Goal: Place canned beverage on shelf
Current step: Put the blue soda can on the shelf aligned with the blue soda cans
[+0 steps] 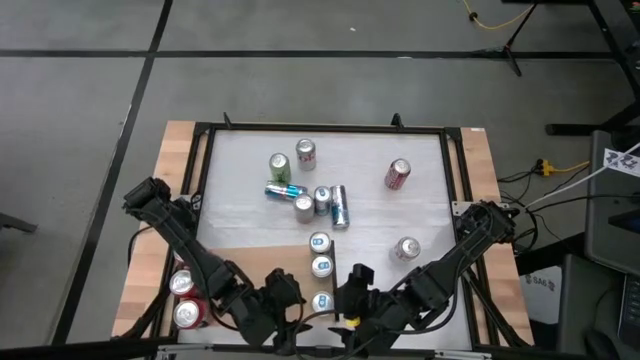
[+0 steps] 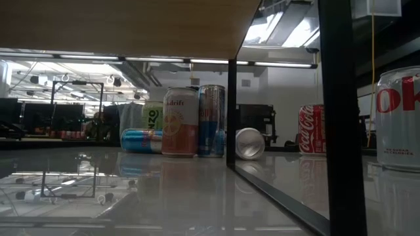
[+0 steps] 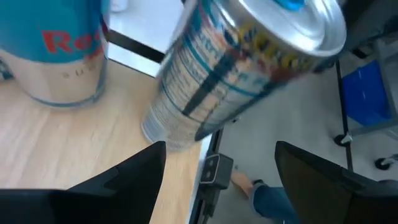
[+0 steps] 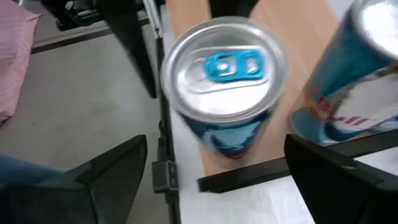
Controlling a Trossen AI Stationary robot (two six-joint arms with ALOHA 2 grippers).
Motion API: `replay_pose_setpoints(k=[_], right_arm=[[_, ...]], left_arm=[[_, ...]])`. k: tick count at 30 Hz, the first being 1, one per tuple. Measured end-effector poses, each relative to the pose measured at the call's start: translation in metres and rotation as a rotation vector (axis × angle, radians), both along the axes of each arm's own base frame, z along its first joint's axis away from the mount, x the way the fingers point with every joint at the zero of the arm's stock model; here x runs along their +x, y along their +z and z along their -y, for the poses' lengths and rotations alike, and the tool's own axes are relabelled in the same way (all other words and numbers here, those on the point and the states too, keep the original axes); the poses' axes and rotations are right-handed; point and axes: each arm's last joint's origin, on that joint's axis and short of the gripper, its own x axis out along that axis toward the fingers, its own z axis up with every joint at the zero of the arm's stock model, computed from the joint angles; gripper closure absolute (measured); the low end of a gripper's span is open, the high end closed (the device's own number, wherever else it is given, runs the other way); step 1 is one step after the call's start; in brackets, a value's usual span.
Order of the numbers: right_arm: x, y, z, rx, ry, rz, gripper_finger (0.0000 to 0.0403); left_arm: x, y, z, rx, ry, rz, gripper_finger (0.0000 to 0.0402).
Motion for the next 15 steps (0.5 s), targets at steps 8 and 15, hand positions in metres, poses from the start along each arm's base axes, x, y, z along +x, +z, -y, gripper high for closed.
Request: replay_pose_setpoints(k=[8,15], right_arm=[[0.002,0.0,-0.003,0.032,0.026,0.008,0.0035],[0.002,0.001,-0.004,0.057,0.05,-0.004,0.0035]], left_arm=[[0.01,0.0,-0.013,0.014,0.06,0.016,0.0107],[0.01,0.0,-0.015,0.041,0.043,0.001,0.0107]])
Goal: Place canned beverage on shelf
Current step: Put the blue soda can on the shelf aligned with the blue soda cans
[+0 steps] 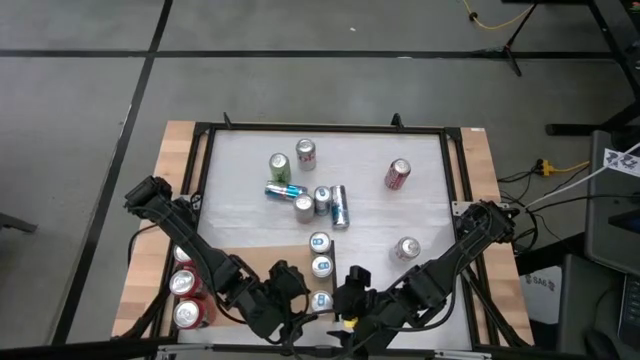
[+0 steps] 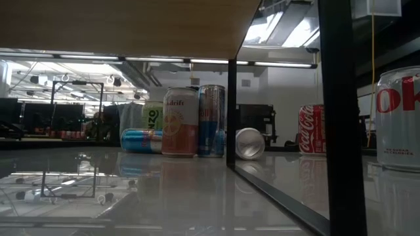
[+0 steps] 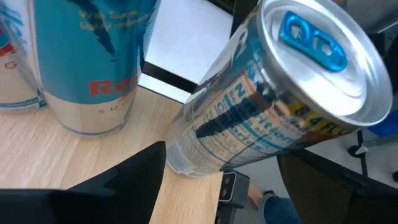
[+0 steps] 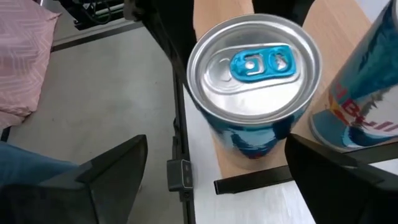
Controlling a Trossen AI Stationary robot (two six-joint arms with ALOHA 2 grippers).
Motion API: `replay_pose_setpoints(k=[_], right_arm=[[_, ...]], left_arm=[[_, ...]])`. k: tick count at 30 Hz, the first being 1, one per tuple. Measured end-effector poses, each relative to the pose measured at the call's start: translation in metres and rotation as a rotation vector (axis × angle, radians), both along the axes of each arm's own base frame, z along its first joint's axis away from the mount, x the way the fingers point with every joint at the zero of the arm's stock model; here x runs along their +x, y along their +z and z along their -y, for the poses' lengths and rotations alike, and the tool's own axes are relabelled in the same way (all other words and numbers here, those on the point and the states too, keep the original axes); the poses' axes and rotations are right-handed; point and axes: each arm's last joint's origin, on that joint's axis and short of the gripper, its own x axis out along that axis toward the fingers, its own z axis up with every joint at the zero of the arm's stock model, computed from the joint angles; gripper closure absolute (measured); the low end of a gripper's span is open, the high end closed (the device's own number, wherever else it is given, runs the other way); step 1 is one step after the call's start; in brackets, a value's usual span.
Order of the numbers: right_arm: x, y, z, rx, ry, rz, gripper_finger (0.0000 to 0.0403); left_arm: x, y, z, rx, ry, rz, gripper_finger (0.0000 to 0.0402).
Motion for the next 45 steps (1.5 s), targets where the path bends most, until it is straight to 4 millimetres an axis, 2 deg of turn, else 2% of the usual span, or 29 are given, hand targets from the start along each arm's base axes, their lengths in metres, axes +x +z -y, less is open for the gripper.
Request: replay_pose_setpoints(k=[17,27,32,45], right_arm=[[-0.001,0.0,-0.003,0.057,0.067,-0.043,0.0035],[-0.002,-0.003,0.003,-0.043,-0.008,-0.031,0.0035],[-0.001,-0.003,0.003,-0.11,0.012,0.006,0.0035],[0.001,0.0,-0.001,-0.077,0.101,0.023,0.0035]], left_arm=[[-0.008,-0.009,-0.004,0.043,-0.047,-0.138,0.0107],[-0.012,-0.004,0.011,-0.02,-0.097,-0.079,0.0107],[-0.008,-0.003,0.007,-0.004,-0.06,-0.052,0.0107],[-0.005,-0.006,-0.003,0.033,-0.041,-0.094,0.0107]])
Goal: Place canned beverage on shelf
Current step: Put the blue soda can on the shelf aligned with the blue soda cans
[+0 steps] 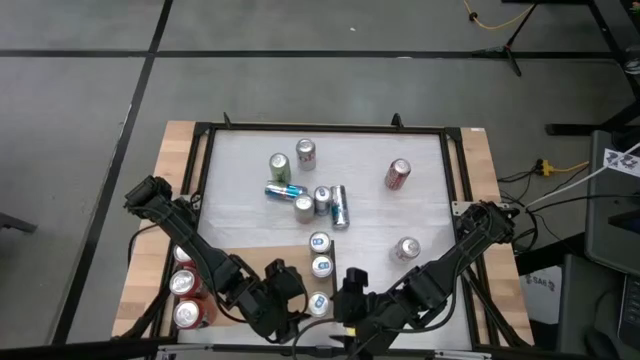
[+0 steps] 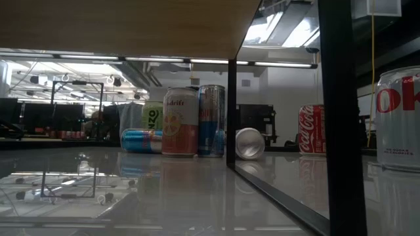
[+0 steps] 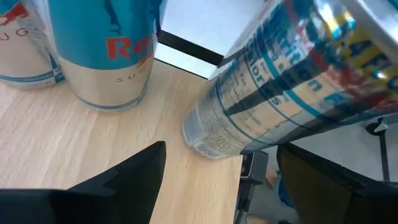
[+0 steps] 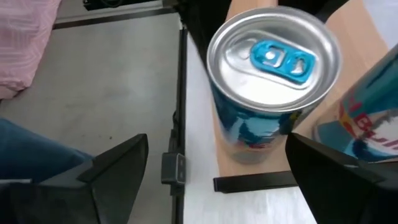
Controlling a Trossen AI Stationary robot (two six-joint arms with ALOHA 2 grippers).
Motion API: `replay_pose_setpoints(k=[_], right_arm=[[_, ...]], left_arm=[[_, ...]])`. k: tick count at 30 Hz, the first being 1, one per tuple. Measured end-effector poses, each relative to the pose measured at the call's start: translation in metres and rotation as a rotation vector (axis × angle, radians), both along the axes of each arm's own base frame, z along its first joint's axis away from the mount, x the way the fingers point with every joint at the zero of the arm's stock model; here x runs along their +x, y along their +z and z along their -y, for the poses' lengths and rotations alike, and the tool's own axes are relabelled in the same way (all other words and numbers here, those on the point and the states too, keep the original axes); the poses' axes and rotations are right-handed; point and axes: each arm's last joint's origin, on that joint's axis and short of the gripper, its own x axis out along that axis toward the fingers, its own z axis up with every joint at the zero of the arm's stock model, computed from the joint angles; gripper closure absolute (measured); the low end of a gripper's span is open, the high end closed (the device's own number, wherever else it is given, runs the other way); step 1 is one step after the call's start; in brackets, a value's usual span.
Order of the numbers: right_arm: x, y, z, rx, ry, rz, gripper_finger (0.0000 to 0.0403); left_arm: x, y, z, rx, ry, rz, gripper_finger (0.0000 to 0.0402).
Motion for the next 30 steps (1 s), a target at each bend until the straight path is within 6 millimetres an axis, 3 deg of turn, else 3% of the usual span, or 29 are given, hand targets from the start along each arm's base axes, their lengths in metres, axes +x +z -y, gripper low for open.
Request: replay_pose_setpoints(k=[19,30], right_arm=[[-0.0014,-0.0003,-0.0022,0.043,0.053,-0.035,0.0035],[-0.0057,-0.0032,0.004,-0.021,-0.007,-0.072,0.0035]], left_arm=[[-0.0025,-0.0052,-0.0094,0.09,0.017,-0.063,0.0107],[-0.0066,-0.0064,-0.0044,0.055,-0.045,-0.106,0.0107]])
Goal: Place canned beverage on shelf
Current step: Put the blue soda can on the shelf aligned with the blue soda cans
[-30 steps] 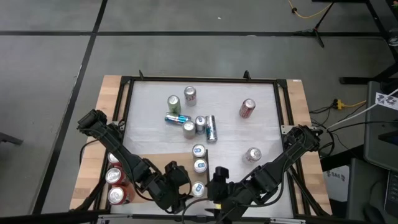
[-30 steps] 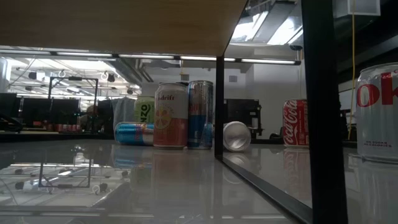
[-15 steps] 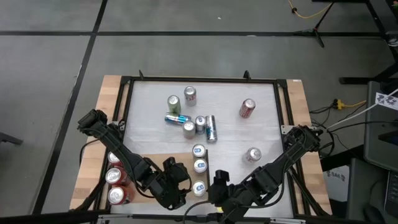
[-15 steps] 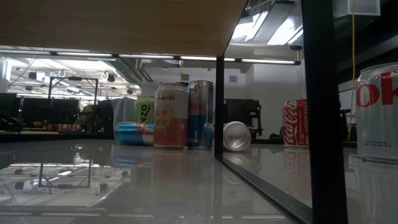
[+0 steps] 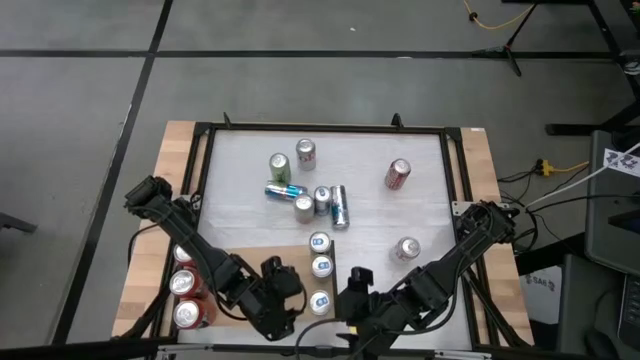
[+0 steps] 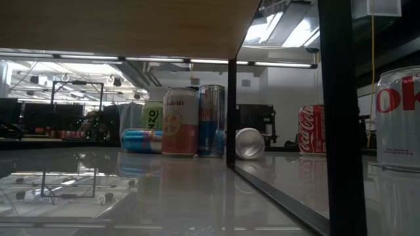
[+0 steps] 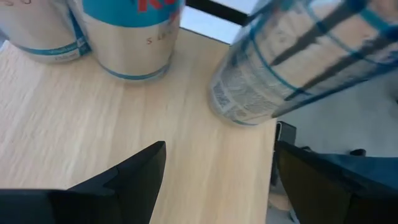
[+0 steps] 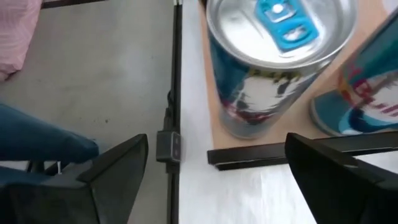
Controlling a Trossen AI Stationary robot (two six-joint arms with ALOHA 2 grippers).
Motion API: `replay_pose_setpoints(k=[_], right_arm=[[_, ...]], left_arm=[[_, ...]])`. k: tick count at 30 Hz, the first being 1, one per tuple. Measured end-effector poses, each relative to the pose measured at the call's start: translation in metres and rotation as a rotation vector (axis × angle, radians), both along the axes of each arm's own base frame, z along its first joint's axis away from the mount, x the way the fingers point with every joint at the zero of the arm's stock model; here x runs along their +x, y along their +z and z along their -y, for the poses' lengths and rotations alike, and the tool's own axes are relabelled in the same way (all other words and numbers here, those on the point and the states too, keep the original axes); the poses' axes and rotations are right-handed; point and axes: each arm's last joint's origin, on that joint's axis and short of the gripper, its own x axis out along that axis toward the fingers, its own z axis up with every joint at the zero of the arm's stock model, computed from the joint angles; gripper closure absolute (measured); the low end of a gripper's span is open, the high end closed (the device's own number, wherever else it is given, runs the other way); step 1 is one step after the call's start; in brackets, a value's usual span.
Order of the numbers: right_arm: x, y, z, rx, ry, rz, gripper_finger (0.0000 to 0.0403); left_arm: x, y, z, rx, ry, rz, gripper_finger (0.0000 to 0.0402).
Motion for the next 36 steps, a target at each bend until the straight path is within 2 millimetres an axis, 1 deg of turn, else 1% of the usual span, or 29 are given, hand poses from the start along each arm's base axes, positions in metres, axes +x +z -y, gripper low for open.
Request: replay_pose_setpoints(k=[8,16,23,36], right_arm=[[0.001,0.001,0.0,-0.004,-0.014,0.027,0.0035],[0.004,0.004,-0.002,0.01,-0.002,0.069,0.0035],[0.003,0.005,-0.002,0.015,0.004,0.068,0.0035],[0.003,0.004,-0.002,0.007,0.005,0.057,0.0035]], left_arm=[[0.005,0.003,-0.001,-0.002,0.031,0.057,0.0107],[0.009,0.003,-0.007,0.003,0.049,0.054,0.0107],[0.013,0.002,-0.014,0.013,0.069,0.048,0.0107],[0.011,0.001,-0.015,0.03,0.074,0.035,0.0107]])
